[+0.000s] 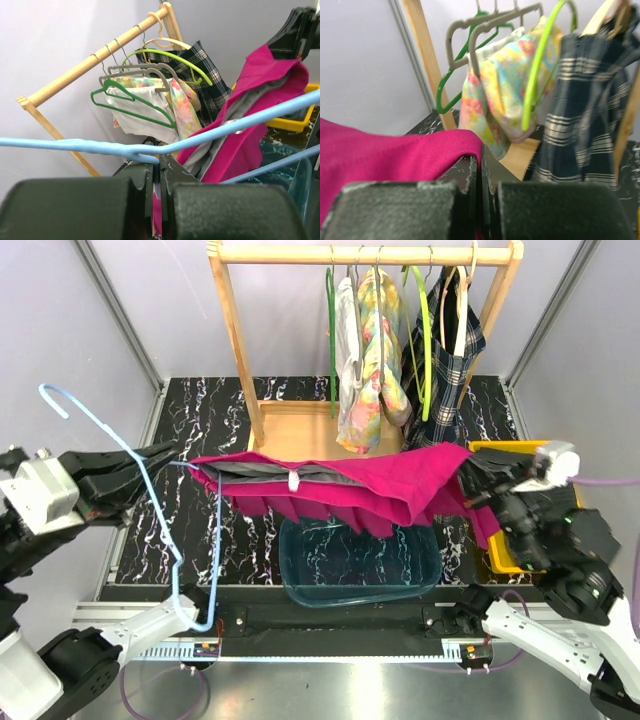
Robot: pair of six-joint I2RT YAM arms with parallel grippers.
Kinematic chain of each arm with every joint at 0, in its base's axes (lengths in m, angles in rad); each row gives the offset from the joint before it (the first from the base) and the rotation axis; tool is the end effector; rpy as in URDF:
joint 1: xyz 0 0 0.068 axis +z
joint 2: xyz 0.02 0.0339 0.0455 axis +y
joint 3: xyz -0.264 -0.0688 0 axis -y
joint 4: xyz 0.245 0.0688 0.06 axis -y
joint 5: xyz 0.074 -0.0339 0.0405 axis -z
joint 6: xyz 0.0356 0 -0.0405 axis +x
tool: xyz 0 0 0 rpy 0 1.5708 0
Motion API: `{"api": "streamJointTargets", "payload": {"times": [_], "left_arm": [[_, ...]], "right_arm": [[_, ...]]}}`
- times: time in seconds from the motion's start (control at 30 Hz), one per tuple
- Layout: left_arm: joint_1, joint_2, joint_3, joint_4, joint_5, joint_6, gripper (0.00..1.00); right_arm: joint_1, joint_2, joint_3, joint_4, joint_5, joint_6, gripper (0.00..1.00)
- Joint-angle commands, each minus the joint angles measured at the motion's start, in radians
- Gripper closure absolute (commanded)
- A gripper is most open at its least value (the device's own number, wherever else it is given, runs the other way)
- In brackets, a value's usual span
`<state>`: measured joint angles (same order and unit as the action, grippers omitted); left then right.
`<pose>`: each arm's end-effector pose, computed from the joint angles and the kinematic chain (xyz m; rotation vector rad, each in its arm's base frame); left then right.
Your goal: Remove the skirt from the hanger
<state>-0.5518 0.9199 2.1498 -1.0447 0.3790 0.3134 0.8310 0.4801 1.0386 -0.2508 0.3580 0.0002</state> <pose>-0.0149 -0.0063 0.5942 0.8668 1.1176 -0.4599 0.0524 0.0390 0.4487 -0.2234 1.2792 0.4871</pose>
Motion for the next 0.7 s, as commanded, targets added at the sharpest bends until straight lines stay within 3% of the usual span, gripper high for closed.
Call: {"api": "streamJointTargets", "payload": {"times": [0.0, 0.07, 0.2, 0.33, 0.4, 0.43, 0.5, 0.53, 0.57, 0.67], "left_arm": [[0.004, 0.037, -0.041, 0.185, -0.005, -0.087, 1.00], [0.004, 0.098, -0.024, 0.234, 0.117, -0.158, 1.00], [0.027, 0.282, 0.152, 0.386, 0.316, -0.535, 1.00], [0.029, 0.475, 0.335, 0.454, 0.371, -0.614, 1.00], [0.032, 0.487, 0.363, 0.471, 0.324, -0.597, 1.00], [0.050, 0.453, 0.342, 0.486, 0.302, -0.587, 1.00], [0.085, 0.369, 0.144, 0.587, 0.256, -0.571, 1.00], [0.123, 0.250, -0.055, 0.674, 0.185, -0.554, 1.00], [0.142, 0.190, -0.149, 0.702, 0.132, -0.510, 1.00], [0.191, 0.031, -0.329, 0.591, -0.078, -0.345, 1.00]], "right_arm": [[-0.009, 0.144, 0.064, 0.079, -0.057, 0.107, 1.00], [-0.009, 0.185, 0.084, 0.096, -0.118, 0.135, 1.00], [-0.009, 0.238, 0.142, 0.185, -0.177, 0.155, 1.00], [-0.007, 0.250, 0.259, 0.222, -0.264, 0.152, 1.00], [-0.009, 0.262, 0.345, 0.219, -0.287, 0.144, 1.00], [-0.007, 0.264, 0.368, 0.217, -0.306, 0.144, 1.00], [-0.009, 0.273, 0.424, 0.200, -0.330, 0.147, 1.00], [-0.009, 0.278, 0.439, 0.196, -0.355, 0.152, 1.00], [-0.009, 0.288, 0.460, 0.191, -0.355, 0.156, 1.00], [-0.009, 0.310, 0.491, 0.167, -0.398, 0.159, 1.00]]}}
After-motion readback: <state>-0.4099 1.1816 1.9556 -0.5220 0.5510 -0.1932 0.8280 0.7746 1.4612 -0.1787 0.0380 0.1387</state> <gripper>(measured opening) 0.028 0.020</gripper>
